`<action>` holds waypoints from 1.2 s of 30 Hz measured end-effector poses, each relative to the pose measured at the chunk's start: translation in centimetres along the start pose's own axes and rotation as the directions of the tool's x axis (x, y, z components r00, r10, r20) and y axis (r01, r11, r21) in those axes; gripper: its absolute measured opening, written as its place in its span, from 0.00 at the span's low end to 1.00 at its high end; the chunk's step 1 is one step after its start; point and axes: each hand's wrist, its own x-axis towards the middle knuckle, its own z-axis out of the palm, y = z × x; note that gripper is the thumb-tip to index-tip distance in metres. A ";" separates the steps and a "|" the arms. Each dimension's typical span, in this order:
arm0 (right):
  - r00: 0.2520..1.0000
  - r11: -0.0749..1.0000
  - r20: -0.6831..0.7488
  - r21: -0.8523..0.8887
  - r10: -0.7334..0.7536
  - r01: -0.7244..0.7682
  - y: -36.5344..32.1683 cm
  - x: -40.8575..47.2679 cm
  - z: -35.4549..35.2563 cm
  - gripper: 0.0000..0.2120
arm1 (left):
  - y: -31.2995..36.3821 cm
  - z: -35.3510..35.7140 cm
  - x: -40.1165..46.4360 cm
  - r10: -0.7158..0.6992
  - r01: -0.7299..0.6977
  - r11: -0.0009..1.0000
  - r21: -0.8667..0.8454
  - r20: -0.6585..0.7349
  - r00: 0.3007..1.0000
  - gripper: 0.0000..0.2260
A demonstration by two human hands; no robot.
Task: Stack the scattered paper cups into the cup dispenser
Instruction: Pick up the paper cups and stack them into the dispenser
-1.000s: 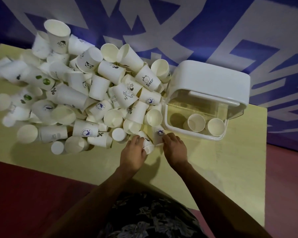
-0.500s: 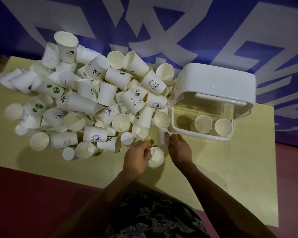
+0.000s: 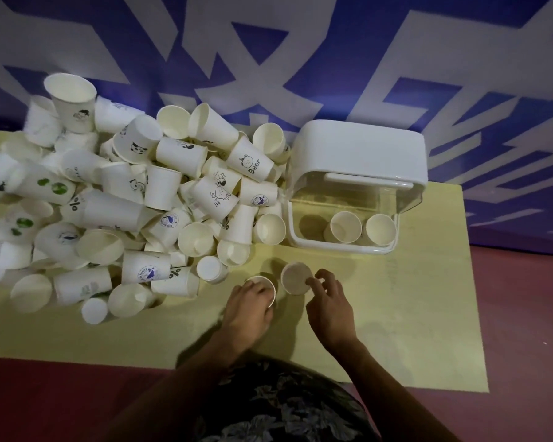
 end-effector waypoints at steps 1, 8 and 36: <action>0.998 0.997 0.016 -0.046 -0.060 0.061 0.0 -0.2 0.1 0.22 | 0.1 0.0 0.0 -0.008 0.008 1.000 -0.015 -0.009 1.000 0.12; 0.993 0.996 0.088 -0.048 -0.073 0.077 0.1 0.0 -0.2 0.03 | 1.4 -1.8 0.0 -0.088 0.087 0.996 -0.012 -0.083 0.993 0.14; 0.994 0.992 -0.112 -0.125 -0.014 0.000 13.8 6.8 -11.4 0.09 | 14.4 -6.7 12.8 -0.014 -0.005 0.996 -0.090 -0.206 0.978 0.14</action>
